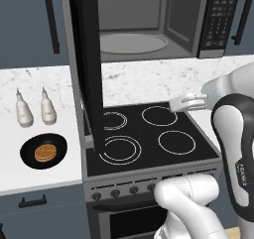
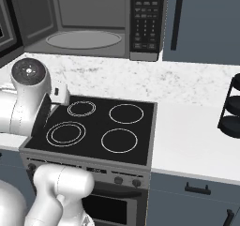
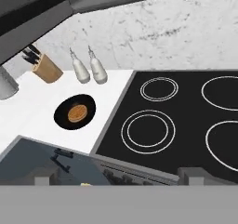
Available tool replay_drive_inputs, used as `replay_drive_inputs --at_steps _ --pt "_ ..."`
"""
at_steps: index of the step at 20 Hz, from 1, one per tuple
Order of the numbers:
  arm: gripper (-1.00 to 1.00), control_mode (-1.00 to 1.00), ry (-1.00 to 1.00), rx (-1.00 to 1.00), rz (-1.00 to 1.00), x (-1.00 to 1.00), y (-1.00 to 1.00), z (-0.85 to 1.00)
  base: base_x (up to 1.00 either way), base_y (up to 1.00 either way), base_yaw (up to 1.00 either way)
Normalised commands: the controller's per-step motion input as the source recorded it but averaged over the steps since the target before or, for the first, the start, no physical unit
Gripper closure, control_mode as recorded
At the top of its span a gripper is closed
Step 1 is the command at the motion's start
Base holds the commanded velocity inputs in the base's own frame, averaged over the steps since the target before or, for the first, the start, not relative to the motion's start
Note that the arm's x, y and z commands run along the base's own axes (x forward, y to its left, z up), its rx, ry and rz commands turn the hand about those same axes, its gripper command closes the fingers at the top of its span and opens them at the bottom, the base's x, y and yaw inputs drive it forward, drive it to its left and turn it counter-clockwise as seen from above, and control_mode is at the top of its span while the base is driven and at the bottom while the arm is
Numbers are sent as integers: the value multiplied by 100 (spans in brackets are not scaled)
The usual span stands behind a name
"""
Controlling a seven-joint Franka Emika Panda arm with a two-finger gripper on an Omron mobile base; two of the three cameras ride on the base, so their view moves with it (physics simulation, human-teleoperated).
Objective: Open the microwave, place the bowl with waffle inside the microwave, then close the microwave door and turn it on.
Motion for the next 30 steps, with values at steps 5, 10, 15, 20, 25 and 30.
replay_drive_inputs --at_steps 5,10,15,20,25,30 --pt "-100 -100 6 -11 -5 45 43 -73 0 0 0" --pt "-100 -100 7 -11 1 18 40 -66 0 0 0" --pt "-100 -100 5 -8 3 4 46 -43 0 0 0" --pt "-100 -100 5 -4 1 14 66 -9 0 0 0" --pt "-100 -100 1 0 1 8 38 -21 0 0 0" --pt "-100 -100 0 0 0 31 11 -36 0 0 0"
